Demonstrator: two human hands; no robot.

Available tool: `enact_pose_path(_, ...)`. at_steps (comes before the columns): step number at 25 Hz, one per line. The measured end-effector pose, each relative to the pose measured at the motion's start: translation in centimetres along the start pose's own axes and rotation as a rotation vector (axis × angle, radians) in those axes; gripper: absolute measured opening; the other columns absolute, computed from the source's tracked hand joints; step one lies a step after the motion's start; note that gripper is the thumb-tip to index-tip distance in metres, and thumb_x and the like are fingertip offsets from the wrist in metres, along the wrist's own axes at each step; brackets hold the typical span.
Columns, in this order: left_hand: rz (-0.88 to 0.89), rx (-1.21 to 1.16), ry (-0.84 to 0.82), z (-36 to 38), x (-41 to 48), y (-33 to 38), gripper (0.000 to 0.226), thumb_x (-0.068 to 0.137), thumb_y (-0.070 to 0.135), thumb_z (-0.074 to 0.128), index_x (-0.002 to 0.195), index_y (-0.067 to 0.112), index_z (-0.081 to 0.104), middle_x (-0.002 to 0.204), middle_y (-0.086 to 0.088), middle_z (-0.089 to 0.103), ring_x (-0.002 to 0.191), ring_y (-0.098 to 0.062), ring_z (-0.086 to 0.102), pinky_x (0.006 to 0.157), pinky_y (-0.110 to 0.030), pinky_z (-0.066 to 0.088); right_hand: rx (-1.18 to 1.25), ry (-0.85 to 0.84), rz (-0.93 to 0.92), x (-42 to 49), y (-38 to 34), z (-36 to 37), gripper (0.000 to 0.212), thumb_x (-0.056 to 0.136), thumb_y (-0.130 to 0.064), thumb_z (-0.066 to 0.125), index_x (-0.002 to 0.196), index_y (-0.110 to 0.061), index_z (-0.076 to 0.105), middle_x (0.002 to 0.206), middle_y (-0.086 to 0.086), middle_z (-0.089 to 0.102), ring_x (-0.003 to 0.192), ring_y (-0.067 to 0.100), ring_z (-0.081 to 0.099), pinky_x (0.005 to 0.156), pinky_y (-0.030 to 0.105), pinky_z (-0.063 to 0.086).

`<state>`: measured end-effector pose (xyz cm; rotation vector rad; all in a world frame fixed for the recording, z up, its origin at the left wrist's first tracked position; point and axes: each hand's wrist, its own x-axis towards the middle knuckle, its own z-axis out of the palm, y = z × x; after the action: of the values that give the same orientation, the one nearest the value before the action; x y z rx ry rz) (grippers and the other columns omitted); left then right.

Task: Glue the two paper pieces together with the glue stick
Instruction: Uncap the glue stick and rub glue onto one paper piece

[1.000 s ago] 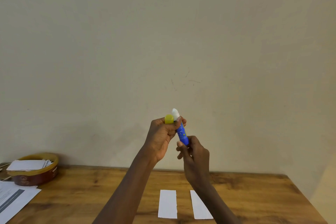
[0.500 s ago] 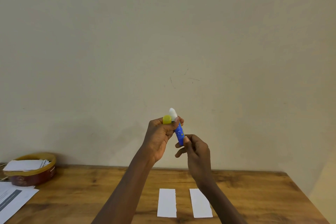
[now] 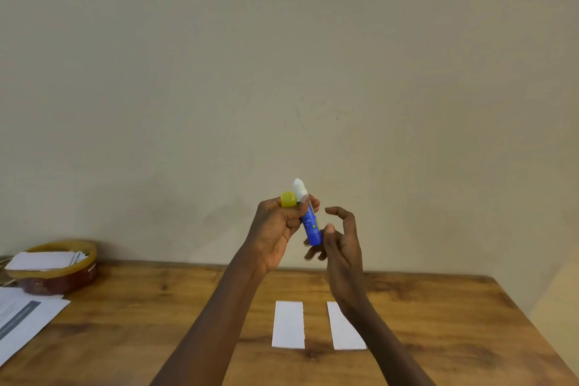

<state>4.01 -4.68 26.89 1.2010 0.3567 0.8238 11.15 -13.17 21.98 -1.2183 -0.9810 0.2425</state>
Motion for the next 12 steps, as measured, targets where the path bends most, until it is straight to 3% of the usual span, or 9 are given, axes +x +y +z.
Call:
enact_pose_path(2,-0.047,0.004,0.015,-0.9,-0.1,-1.5,0.013,0.082,0.006,0.057,0.075,0.007,0.068,0.069,0.001,0.073,0.077,-0.012,0.069,0.066,-0.021,0.058,-0.065,-0.054,-0.033,-0.3,0.8,0.4,0.026,0.088,-0.022,0.049,0.106,-0.037,0.038,0.075,-0.003,0.063,0.062,0.015,0.059,0.056,0.015,0.045)
enact_pose_path(5,-0.165,-0.017,0.05,-2.3,0.0,-4.5,0.013,0.083,0.008,0.057,0.078,0.007,0.069,0.074,-0.003,0.073,0.068,-0.009,0.07,0.047,-0.014,0.048,-0.178,-0.099,-0.049,-0.8,3.2,0.9,0.047,0.079,-0.015,0.066,0.102,-0.043,0.035,0.079,-0.01,0.059,0.064,0.007,0.058,0.053,0.007,0.043)
enact_pose_path(8,-0.293,0.003,0.108,-4.8,-0.1,-8.0,0.009,0.084,0.009,0.056,0.083,0.007,0.065,0.077,-0.004,0.068,0.059,-0.004,0.066,0.062,-0.018,0.046,-0.213,-0.069,0.022,-2.0,7.1,0.8,0.05,0.08,-0.011,0.064,0.102,-0.046,0.035,0.075,0.002,0.058,0.055,0.012,0.052,0.049,0.007,0.038)
enact_pose_path(10,-0.368,0.04,0.169,-6.9,-0.6,-11.1,0.007,0.085,0.01,0.056,0.084,0.01,0.063,0.082,-0.002,0.068,0.078,-0.01,0.066,0.074,-0.023,0.045,-0.243,-0.055,0.078,-3.0,10.2,0.9,0.046,0.083,-0.011,0.059,0.104,-0.045,0.037,0.079,0.001,0.058,0.058,0.018,0.055,0.049,0.009,0.039)
enact_pose_path(12,-0.419,0.159,0.231,-8.8,-1.5,-14.6,0.017,0.087,0.013,0.054,0.104,0.01,0.058,0.1,-0.003,0.06,0.099,-0.02,0.058,0.083,-0.027,0.043,-0.279,-0.048,0.148,-4.2,13.3,1.2,0.042,0.086,-0.01,0.054,0.111,-0.041,0.041,0.084,-0.003,0.057,0.065,0.023,0.059,0.054,0.015,0.044)
